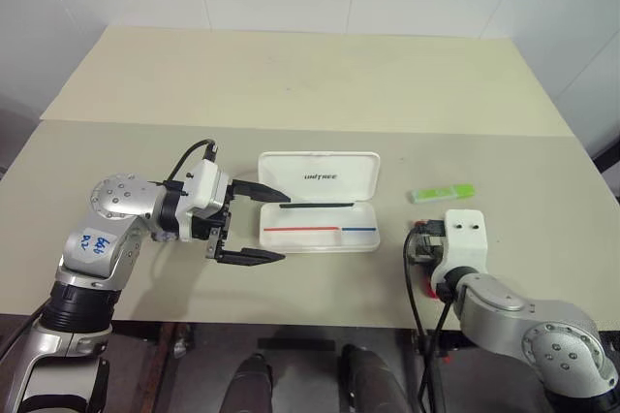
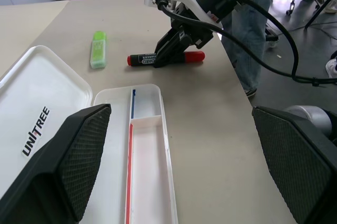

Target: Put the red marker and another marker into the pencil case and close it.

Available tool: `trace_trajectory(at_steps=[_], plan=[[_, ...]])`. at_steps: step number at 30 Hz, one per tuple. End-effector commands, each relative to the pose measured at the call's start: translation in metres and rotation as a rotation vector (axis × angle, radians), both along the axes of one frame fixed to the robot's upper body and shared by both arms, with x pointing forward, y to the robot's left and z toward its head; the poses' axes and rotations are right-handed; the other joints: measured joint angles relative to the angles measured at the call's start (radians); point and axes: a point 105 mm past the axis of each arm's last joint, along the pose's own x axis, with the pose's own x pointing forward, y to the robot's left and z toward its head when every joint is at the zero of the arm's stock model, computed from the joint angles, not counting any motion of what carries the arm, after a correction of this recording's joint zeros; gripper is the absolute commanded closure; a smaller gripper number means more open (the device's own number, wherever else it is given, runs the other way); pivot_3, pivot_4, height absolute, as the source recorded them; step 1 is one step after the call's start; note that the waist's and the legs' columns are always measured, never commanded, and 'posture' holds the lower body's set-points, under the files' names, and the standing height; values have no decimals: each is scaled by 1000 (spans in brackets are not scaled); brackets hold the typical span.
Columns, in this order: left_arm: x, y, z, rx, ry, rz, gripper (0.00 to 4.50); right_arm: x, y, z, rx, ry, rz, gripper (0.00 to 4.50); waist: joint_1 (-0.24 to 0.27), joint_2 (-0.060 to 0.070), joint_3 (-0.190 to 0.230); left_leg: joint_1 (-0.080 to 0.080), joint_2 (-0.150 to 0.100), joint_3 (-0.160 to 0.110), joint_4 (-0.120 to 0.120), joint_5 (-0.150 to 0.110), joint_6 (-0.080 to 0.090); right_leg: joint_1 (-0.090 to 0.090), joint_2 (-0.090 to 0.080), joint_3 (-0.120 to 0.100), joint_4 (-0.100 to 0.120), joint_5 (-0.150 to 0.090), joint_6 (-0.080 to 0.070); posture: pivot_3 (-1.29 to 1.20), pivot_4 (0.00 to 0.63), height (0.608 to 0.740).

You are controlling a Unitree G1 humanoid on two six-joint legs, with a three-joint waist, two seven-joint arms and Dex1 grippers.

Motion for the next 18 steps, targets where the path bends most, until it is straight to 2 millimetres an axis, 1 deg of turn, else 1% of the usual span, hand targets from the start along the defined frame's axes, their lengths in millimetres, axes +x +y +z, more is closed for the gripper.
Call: trace_trajectory(at_steps=[1,2,4,7,9,10,12,13,14,15,18], plan=[[8,6,10,-61,-51,56,0,11,-21,27,-68,-114,39,3901,1,1,1,-1,0,1,0,0,0,0,0,0,-1,0,-1,0,150,740],[11,10,10,-83,-47,90,0,14,-25,38,-79,-166,59,3901,3,2,1,-1,0,1,0,0,0,0,-1,0,-1,1,-1,0,150,740],[15,19,6,-80,-51,124,0,18,-30,55,-111,-246,97,3901,2,3,2,-2,-1,1,0,0,1,-1,-1,0,-2,1,-1,0,150,740],[19,30,3,-89,-57,175,0,22,-23,77,-101,-362,211,3901,2,3,2,-2,0,1,-3,0,2,-2,0,0,-1,0,2,0,150,740],[20,34,3,-93,-64,199,0,23,-18,81,-100,-380,282,3901,3,3,2,-3,0,1,-4,-1,2,-4,0,0,0,-1,3,0,150,740],[21,37,3,-98,-69,216,0,24,-9,86,-79,-397,357,3901,2,3,2,-3,0,1,-5,-1,2,-5,0,0,1,-1,4,0,150,740],[20,43,1,-92,-83,243,0,23,21,96,-31,-437,581,3901,-3,3,2,-4,-1,1,-5,-1,2,-7,0,0,2,-1,4,0,150,740],[19,45,2,-95,-86,252,0,20,36,99,-45,-446,702,3901,-6,3,2,-4,-1,2,-6,-1,2,-7,0,0,2,0,6,0,150,740],[18,48,2,-96,-87,258,0,19,44,99,-62,-447,778,3901,-6,3,2,-4,0,2,-6,-1,2,-8,0,0,3,1,7,0,150,740],[18,49,3,-98,-87,261,0,19,49,98,-76,-445,820,3901,-3,3,2,-4,0,2,-6,-1,2,-10,0,0,5,0,8,0,150,740],[11,56,3,-74,-90,262,0,15,73,100,-100,-471,1023,3901,1,3,2,-4,0,1,-7,-1,2,-11,1,0,7,0,9,0,150,740]])
